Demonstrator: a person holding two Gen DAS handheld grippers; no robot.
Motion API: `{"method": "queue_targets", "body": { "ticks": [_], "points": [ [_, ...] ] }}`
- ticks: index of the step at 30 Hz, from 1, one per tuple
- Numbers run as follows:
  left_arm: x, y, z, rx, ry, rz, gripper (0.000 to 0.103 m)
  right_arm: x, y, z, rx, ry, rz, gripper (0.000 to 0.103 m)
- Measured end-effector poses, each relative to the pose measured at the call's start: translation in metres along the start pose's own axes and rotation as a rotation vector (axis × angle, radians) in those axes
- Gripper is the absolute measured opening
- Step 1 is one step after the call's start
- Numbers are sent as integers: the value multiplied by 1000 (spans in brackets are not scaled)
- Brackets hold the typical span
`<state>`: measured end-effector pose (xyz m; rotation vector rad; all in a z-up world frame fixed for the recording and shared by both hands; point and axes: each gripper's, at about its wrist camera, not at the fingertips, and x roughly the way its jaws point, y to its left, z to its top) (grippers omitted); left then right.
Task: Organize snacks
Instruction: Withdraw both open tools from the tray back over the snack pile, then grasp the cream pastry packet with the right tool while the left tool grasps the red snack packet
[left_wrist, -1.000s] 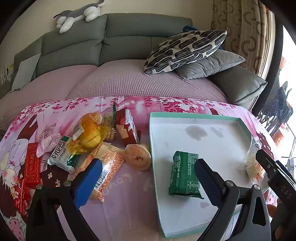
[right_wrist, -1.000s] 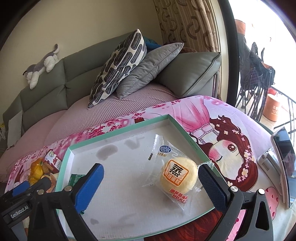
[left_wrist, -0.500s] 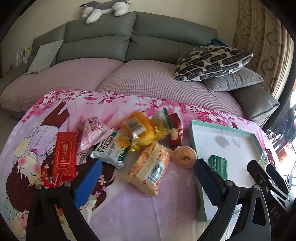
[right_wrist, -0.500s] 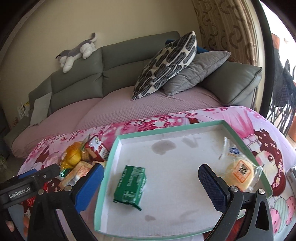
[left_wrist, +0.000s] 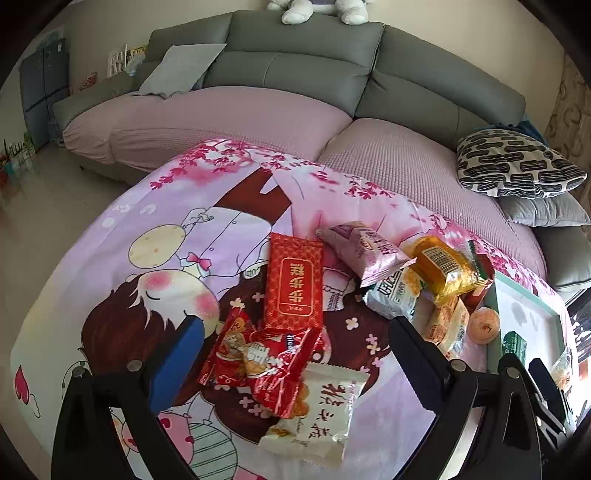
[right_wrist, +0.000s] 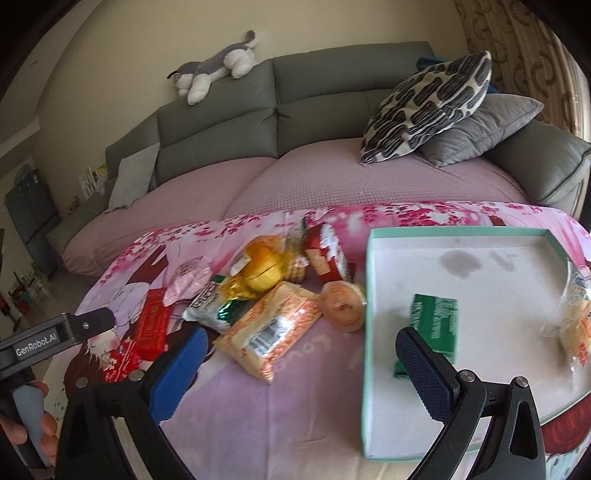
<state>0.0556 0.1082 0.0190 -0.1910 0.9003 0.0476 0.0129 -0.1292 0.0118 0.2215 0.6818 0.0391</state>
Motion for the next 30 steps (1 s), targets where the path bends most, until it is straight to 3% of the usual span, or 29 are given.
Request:
{"method": "queue_targets", "body": {
  "ticks": [6, 12, 27, 30],
  "points": [
    [15, 22, -7, -4, 79, 5, 100, 25, 59, -21, -117, 110, 49, 103],
    [26, 43, -10, -48, 127, -29, 100, 39, 99, -41, -202, 162, 80, 103],
    [39, 57, -14, -79, 171, -99, 100, 62, 143, -69, -322, 235, 73, 103],
    [45, 55, -16, -74, 182, -100, 100, 60, 138, -67, -315, 227, 51, 95]
  ]
}}
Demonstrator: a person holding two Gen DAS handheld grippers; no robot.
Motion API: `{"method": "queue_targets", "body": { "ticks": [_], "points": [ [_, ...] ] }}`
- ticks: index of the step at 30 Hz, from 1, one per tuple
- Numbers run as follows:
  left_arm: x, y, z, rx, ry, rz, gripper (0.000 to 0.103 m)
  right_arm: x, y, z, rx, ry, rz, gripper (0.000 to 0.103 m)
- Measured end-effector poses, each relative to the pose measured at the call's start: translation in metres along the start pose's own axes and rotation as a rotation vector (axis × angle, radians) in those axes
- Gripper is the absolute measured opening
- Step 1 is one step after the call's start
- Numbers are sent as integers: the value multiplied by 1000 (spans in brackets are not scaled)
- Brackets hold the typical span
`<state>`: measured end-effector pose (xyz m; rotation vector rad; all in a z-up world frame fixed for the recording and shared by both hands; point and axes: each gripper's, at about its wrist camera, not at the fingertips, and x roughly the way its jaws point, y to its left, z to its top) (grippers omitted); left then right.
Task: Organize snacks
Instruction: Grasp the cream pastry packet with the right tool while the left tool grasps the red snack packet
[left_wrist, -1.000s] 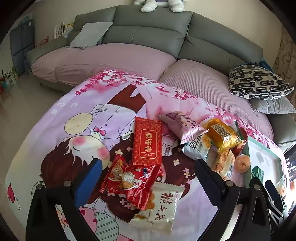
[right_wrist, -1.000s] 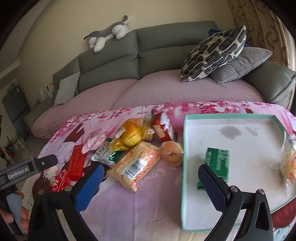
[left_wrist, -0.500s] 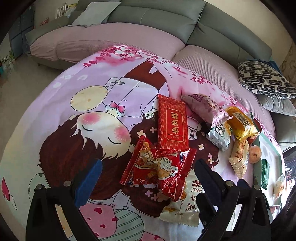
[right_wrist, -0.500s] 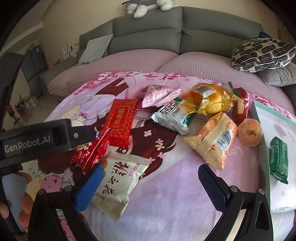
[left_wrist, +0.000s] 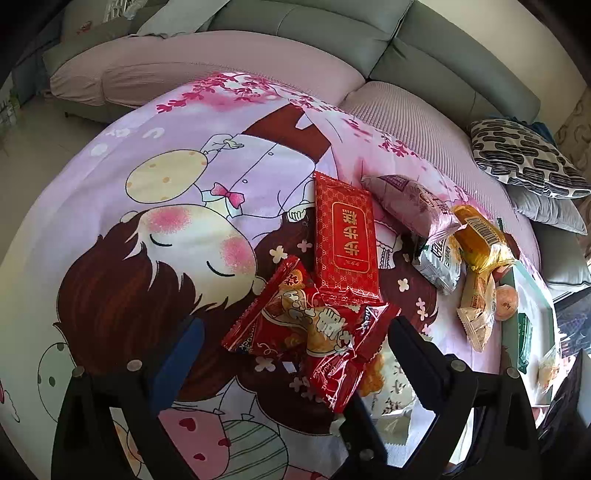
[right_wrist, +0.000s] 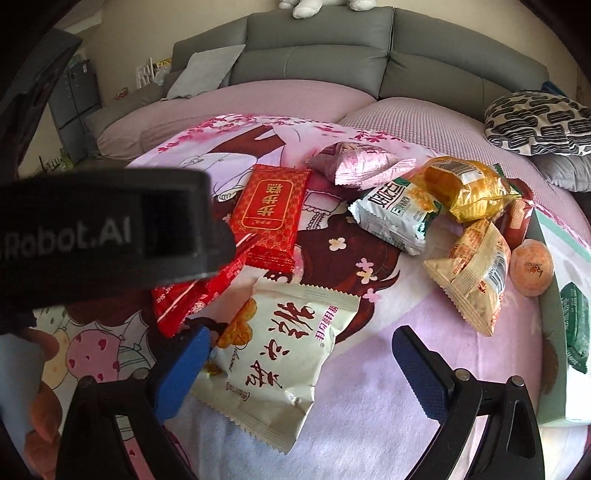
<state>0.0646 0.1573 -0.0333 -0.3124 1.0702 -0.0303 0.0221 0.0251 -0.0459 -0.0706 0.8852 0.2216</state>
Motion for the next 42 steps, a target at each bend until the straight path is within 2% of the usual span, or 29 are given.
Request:
{"method": "queue_targets", "body": {
  "ticks": [4, 6, 8, 12, 17, 19, 33, 42],
  "points": [
    [6, -4, -1, 15, 9, -3, 98, -1, -11, -1, 26, 14, -26, 82],
    [9, -6, -2, 19, 13, -10, 93, -1, -17, -2, 35, 29, -42, 71],
    [12, -8, -2, 26, 19, -6, 83, -1, -26, -1, 46, 37, -48, 63],
    [13, -10, -2, 35, 14, 1, 82, -4, -40, -2, 82, 41, -50, 61],
    [8, -11, 0, 35, -9, -17, 69, -7, -49, -3, 103, 44, -49, 59],
    [5, -11, 0, 39, -20, -19, 68, -9, -52, -3, 116, 44, -41, 59],
    [-12, -20, 6, 65, -66, -48, 65, -32, -61, 5, 140, -9, -21, 58],
    [-44, -36, 11, 95, -151, -66, 65, -56, -65, 11, 140, -67, -4, 54]
  ]
}}
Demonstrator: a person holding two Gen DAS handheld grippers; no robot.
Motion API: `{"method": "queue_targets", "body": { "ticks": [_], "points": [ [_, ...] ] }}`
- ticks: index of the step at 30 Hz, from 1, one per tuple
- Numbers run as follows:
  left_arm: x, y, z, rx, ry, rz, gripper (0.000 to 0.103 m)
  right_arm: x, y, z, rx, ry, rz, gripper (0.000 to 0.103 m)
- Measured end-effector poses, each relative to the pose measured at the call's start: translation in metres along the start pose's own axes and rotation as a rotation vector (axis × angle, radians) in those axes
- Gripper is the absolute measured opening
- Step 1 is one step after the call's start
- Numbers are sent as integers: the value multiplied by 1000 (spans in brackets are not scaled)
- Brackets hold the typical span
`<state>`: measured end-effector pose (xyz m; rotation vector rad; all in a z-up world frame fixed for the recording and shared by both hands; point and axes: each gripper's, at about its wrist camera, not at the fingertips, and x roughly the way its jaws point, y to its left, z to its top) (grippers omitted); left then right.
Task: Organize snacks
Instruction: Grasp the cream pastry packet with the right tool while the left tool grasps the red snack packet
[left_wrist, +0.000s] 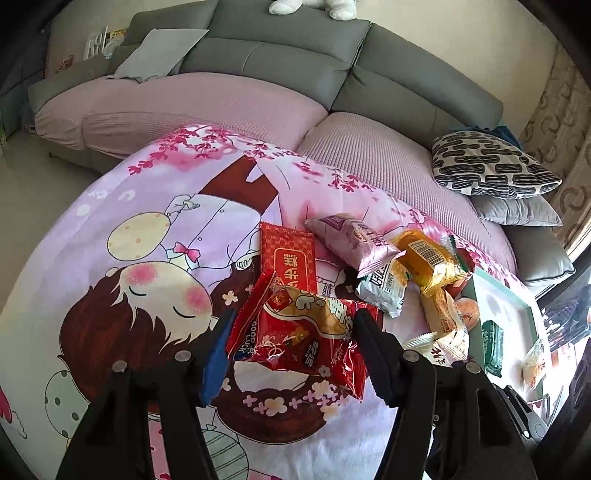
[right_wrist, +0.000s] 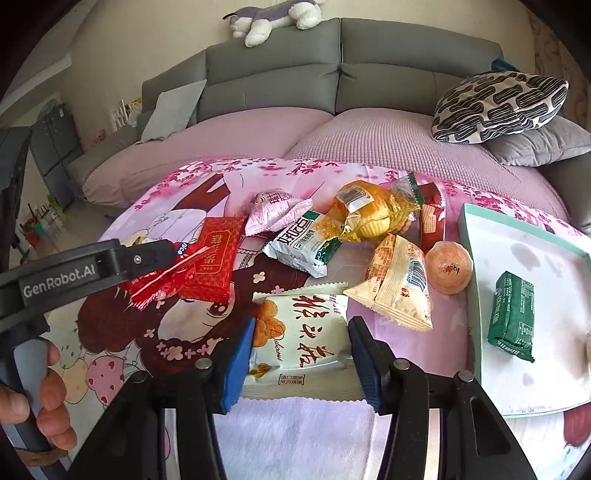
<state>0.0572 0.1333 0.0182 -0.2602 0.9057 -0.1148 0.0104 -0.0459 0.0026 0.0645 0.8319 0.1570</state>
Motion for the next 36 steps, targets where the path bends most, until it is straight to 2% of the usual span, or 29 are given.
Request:
{"method": "queue_targets", "body": {
  "ticks": [11, 20, 30, 36],
  "points": [
    [-12, -21, 4, 37, -41, -1, 65, -19, -16, 4, 21, -42, 9, 54],
    [-12, -50, 6, 77, -52, -30, 65, -37, -43, 8, 59, -81, -28, 54],
    [-5, -97, 0, 158, -43, -83, 65, -54, -83, 8, 115, -112, -90, 54],
    [5, -138, -5, 244, -21, -124, 65, -64, -133, 6, 212, -133, -186, 54]
  ]
}}
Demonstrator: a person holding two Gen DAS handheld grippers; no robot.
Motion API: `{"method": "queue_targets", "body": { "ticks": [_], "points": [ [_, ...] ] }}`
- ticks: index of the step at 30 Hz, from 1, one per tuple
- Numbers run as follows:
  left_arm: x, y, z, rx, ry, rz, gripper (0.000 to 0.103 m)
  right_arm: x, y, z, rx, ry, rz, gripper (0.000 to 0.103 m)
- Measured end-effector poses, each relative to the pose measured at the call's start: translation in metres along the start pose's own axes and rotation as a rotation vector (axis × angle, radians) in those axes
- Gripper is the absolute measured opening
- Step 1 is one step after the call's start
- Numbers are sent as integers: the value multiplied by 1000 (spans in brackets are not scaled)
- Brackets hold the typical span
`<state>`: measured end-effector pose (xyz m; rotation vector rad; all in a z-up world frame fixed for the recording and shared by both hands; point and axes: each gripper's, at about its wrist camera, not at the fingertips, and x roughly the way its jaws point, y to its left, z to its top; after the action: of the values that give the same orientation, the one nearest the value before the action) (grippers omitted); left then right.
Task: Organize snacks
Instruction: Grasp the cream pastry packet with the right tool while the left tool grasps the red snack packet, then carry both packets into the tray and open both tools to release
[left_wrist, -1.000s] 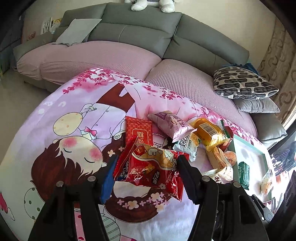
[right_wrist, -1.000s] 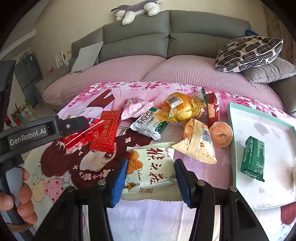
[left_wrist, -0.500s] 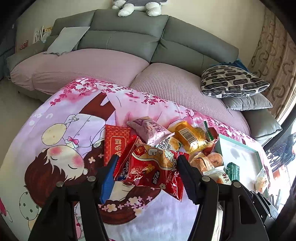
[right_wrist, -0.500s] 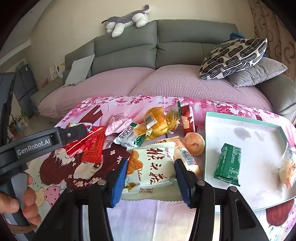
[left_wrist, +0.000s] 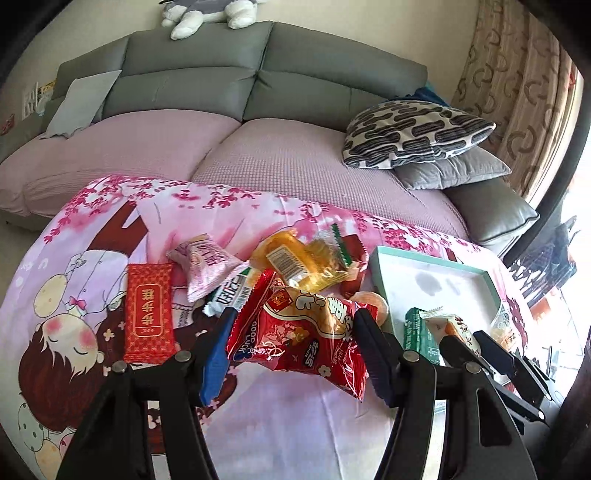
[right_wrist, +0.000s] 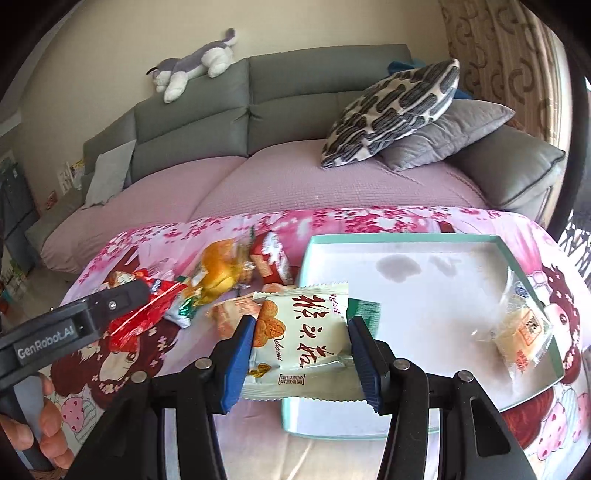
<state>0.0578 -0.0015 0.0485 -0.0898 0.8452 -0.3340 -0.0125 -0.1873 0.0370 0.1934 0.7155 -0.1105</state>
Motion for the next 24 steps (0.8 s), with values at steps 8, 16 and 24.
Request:
{"method": "queue_targets", "body": {
  "ticks": [8, 16, 24],
  "points": [
    [38, -66, 22, 107, 42, -116, 65, 13, -66, 16, 117, 1, -106, 54],
    [92, -110, 44, 150, 113, -134, 65, 45, -99, 33, 152, 30, -158, 54],
    [139, -141, 59, 191, 157, -134, 65, 83, -118, 45, 145, 70, -187, 54]
  ]
}}
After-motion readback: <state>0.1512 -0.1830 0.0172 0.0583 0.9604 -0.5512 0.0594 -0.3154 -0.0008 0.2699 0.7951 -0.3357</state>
